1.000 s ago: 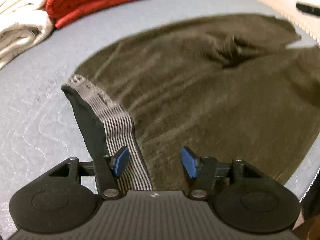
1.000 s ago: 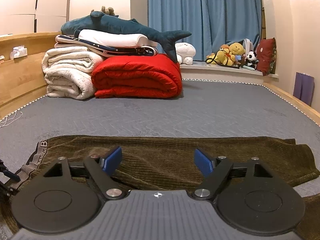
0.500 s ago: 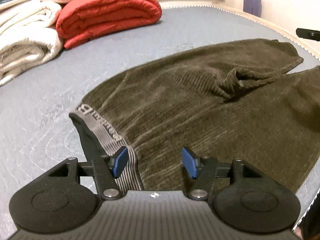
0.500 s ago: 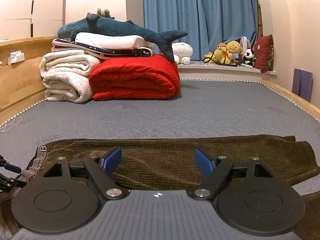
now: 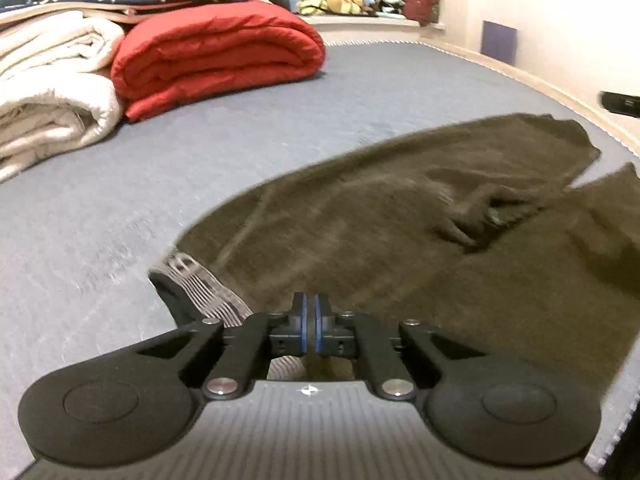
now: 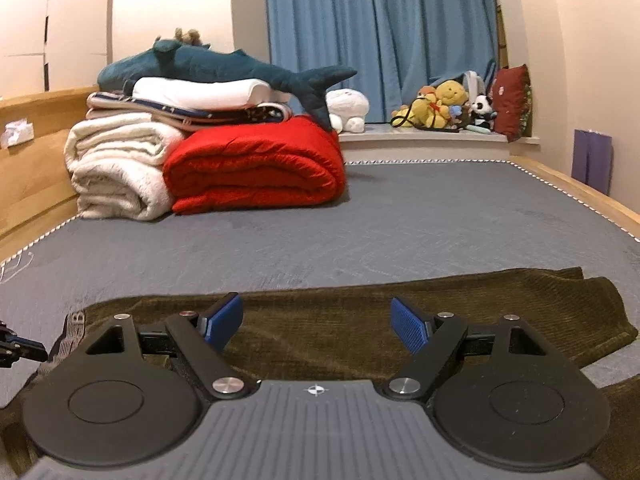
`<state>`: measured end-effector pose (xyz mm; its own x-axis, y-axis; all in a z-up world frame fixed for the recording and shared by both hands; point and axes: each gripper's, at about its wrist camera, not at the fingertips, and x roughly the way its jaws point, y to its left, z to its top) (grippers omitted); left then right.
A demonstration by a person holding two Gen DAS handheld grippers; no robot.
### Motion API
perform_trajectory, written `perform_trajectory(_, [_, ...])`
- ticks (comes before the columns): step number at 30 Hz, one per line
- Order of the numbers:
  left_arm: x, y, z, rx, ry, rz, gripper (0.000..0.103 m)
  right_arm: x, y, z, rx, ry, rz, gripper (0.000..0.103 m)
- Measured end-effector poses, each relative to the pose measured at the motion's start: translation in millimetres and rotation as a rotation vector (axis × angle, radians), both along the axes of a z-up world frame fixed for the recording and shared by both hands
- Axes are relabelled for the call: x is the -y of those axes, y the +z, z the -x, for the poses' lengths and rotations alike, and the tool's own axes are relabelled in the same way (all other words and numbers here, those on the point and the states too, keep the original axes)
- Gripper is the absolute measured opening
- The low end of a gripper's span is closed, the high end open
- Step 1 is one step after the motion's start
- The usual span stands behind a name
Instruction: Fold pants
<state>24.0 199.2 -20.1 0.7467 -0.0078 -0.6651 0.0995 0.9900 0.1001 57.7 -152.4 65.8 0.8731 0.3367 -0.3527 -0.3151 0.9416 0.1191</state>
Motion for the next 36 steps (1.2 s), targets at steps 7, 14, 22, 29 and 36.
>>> perform_trajectory(7, [-43.6, -4.4, -66.8, 0.079, 0.118, 0.03, 0.006, 6.3, 5.3, -2.0, 0.006, -0.007, -0.017, 0.082])
perform_trajectory(14, [-71.9, -31.6, -146.2, 0.03, 0.127, -0.022, 0.027, 10.1, 9.4, -3.4, 0.011, 0.003, 0.001, 0.082])
perform_trajectory(22, [-91.2, -51.4, -184.7, -0.092, 0.012, 0.101, 0.013, 18.0, 14.4, -7.5, 0.008, 0.004, 0.018, 0.082])
perform_trajectory(29, [-56.1, -9.3, -140.1, -0.002, -0.115, -0.054, 0.01, 39.5, 13.4, -16.5, -0.033, -0.08, -0.011, 0.082])
perform_trajectory(36, [9.3, 51.9, -10.6, 0.168, -0.186, -0.152, 0.009, 76.4, 2.5, -21.4, -0.14, -0.175, -0.161, 0.082])
